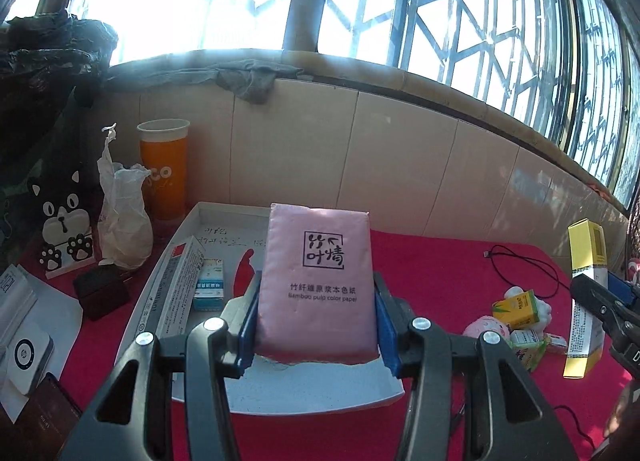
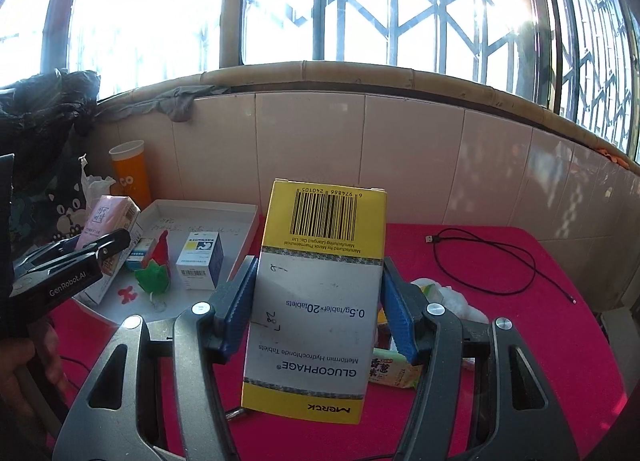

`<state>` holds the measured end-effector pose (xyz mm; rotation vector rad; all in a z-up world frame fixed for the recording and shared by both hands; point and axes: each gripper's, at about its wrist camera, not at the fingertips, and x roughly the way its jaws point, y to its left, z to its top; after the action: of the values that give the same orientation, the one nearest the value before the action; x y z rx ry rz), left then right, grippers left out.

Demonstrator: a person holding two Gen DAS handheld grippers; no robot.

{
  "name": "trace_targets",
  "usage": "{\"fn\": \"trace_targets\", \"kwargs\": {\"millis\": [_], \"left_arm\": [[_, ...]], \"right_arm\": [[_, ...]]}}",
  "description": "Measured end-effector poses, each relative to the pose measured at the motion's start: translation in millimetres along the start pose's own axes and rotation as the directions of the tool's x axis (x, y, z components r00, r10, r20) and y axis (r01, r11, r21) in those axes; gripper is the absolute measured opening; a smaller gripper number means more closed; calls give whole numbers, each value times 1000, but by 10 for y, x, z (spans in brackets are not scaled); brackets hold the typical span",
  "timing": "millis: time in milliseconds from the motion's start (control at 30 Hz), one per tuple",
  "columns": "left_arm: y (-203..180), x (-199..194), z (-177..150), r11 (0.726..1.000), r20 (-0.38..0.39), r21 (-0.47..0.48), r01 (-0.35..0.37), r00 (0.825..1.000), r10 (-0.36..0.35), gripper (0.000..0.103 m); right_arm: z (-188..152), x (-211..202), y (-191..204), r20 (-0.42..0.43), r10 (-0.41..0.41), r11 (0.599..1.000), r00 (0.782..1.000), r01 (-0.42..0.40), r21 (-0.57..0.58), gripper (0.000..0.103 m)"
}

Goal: Organize objects
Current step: 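Lift and carry both held items toward the white tray, then lower both items into the white tray and open both tools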

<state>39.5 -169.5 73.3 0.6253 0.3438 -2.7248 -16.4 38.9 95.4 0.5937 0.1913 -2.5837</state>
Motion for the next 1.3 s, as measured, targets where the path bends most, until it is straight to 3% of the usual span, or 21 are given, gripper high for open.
{"fn": "trace_targets", "kwargs": {"millis": [400,700,867,967,1200,1300], "left_arm": [[512,149,150,995,-33,-68,-67,997,65,49],[646,332,111,994,-76,-73,-88,994,82,49],[636,411,71,994,-96,-48,-100,991,95,49],[640,461,60,993,-107,-32,-112,988,108,49],[691,580,39,991,-133,-27,-130,983,126,49],[702,632,36,990,-141,-18,-138,981,134,49]], "right_arm": [[152,304,363,-59,129,991,990,-130,-12,59],[220,670,706,-157,258,965,953,-261,3,59],[156,951,924,-247,320,947,915,-320,43,59],[83,1099,1035,-314,356,933,880,-355,62,59],[-107,1434,1290,-508,435,889,744,-445,109,59],[-146,1591,1322,-551,444,886,707,-436,155,59]]}}
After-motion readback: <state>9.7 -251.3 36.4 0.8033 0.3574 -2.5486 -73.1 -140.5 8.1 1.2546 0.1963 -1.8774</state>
